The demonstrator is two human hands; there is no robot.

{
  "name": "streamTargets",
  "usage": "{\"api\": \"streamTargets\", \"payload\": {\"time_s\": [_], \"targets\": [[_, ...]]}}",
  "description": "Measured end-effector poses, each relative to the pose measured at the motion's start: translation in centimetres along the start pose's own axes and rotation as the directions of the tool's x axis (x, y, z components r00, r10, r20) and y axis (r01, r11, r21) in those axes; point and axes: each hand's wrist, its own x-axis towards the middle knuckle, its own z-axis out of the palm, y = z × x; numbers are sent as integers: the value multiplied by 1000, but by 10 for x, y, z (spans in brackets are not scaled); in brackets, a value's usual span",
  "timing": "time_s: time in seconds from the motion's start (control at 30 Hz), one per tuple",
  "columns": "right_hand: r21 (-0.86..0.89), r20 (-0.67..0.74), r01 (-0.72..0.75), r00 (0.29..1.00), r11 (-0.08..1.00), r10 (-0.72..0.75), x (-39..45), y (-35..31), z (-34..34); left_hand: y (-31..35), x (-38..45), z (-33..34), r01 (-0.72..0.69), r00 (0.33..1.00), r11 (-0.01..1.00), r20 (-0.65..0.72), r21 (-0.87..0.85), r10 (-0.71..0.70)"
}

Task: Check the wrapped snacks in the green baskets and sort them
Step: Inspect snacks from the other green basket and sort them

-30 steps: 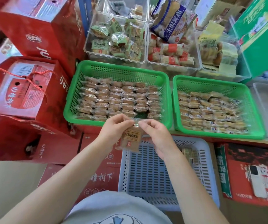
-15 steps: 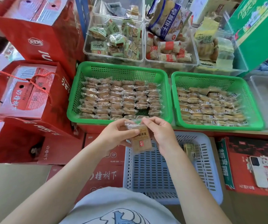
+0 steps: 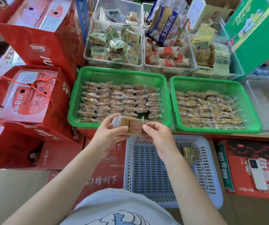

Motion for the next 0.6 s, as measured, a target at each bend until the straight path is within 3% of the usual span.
{"api": "streamTargets", "payload": {"time_s": [0.17,0.27,0.33,0.43,0.53,0.6], "targets": [[-156,-30,87,995,984,-93,-1,-1,2,-3,-1,-2,1,997,1000,79,-13,0],[-385,-52,217,965,897,-256,-2,-2,2,-5,-1,-3,-2,986,1000,166,-9,3],[-440,-69,253,947,862,-313,-1,-3,2,-6,-2,-5,12,971,1000,240,-2,-12],[-461,-11,256,956,849,-294,1,-5,2,-2,1,-6,60,962,970,244,237,-119],[-546,108,359,926,757,-361,3,-9,-1,2,5,-6,26,961,801,205,599,-184],[-598,210,435,895,673,-392,3,-10,0,5,5,1,-16,963,788,221,616,-153]]}}
